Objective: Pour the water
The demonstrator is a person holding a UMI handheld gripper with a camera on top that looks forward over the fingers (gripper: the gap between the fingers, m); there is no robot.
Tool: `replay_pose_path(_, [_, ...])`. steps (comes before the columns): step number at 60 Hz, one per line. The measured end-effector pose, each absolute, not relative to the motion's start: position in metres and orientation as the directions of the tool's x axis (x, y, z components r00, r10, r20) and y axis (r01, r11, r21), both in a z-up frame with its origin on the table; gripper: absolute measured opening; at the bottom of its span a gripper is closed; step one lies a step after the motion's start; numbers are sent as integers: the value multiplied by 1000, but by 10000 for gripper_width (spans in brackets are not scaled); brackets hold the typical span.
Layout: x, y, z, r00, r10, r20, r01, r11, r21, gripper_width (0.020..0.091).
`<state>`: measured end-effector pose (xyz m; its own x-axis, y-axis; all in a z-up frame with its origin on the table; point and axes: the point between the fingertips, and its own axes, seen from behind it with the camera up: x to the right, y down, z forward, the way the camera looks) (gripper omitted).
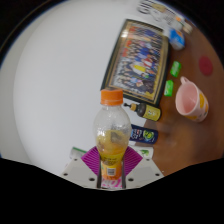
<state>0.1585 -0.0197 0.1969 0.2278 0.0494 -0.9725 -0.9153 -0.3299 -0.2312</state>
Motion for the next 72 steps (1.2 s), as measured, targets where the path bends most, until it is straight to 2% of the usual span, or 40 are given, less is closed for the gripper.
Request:
replay_pose_path(7, [184,11,180,-63,-22,-998,-950,-304,67,269])
replay_pose_path(18, [206,36,146,-395,-93,-914,-875,-264,405,270])
replay_pose_path(24, [214,41,129,-455,-117,-883,-848,-243,470,269])
replay_pose_path(32, [210,42,117,-438,-158,-885,-850,-248,465,268])
replay_pose_path(40, [210,37,122,-213,-150,-965,-925,-287,249,269])
replay_pose_path(49, [229,37,156,233,-41,-972,-925,-318,-208,269])
replay_pose_path(55, [256,40,191,517,52,-855,-818,-266,-511,268])
replay_pose_path(62, [302,36,223,761,98,-642,-625,-160,-764,269])
replay_pose_path(68, [357,34,215,901,38,-433,-427,-106,-898,268])
replay_pose_path(72, [398,38,195,947,-32,-319,-321,-112,-941,268])
